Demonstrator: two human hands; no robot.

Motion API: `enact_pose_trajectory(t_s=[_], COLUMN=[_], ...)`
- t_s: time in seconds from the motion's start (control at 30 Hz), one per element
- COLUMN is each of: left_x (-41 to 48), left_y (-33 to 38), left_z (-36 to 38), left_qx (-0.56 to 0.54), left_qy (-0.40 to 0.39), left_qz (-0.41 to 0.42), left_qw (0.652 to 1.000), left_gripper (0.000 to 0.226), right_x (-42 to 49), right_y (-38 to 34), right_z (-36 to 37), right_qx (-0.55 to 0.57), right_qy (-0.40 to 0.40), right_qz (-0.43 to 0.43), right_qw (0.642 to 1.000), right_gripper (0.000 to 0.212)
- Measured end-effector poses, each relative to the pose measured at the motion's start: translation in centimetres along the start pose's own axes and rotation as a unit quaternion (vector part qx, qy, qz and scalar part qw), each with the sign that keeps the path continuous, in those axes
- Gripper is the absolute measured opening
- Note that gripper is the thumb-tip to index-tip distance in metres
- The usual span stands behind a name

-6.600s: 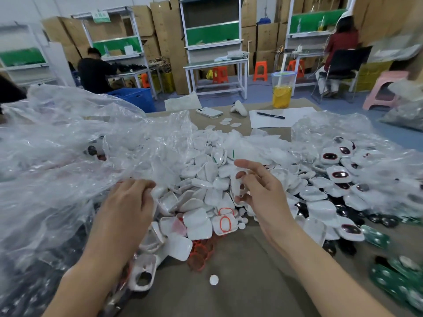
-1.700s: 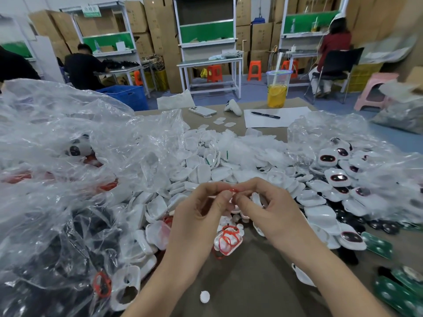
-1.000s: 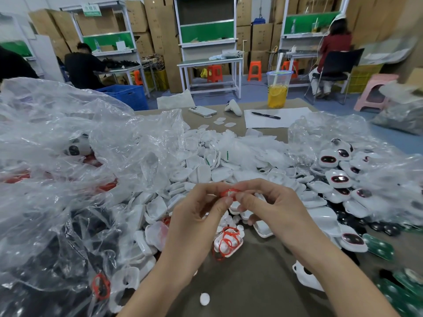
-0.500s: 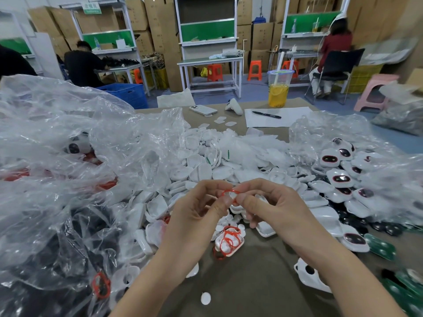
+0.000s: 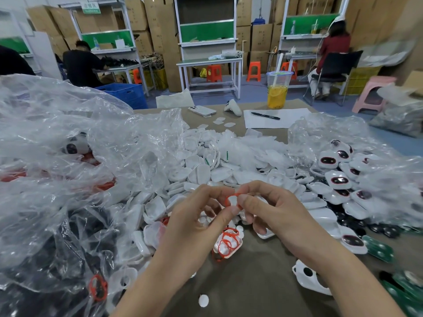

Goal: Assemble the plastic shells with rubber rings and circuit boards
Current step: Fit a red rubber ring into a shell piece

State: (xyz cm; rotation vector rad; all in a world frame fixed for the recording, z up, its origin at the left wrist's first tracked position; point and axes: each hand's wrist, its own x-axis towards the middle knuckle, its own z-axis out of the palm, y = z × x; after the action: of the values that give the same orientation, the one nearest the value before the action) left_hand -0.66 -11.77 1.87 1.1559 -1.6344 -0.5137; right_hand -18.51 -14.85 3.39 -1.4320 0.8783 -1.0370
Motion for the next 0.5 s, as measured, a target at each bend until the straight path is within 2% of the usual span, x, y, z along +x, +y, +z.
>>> enact_pose_trajectory(t_s=[0.1, 0.17, 0.37, 0.43, 0.5], left_x=[-0.1, -0.1, -0.1, -0.2, -0.2], left_y=[-0.4, -0.5, -0.3, -0.3, -0.3], left_z=[0.0, 0.0, 0.2, 0.3, 0.3], left_qx=[0.066, 0.081, 0.048, 0.036, 0.024], left_qy=[0.013, 0.026, 0.068, 0.07, 0.071], left_qz=[0.052, 0.058, 0.025, 0.012, 0.002], left_qw=[0.996, 0.995, 0.996, 0.997, 0.997], left_gripper=[0.018, 0.018, 0.016, 0.018, 0.019], right_x=[0.2, 0.3, 1.2, 1.3, 1.2], right_y=[0.2, 0.4, 0.7, 0.8, 0.9], right_z=[0.2, 0.2, 0.0, -0.2, -0.4], right_qx=[-0.001, 0.025, 0.158, 0.223, 0.257], right_qy=[-0.005, -0.01, 0.036, 0.025, 0.01], right_qz=[0.025, 0.038, 0.084, 0.103, 0.106], right_qw=[1.0, 0.999, 0.983, 0.969, 0.961], right_gripper=[0.003, 0.017, 0.03, 0.026, 0.031])
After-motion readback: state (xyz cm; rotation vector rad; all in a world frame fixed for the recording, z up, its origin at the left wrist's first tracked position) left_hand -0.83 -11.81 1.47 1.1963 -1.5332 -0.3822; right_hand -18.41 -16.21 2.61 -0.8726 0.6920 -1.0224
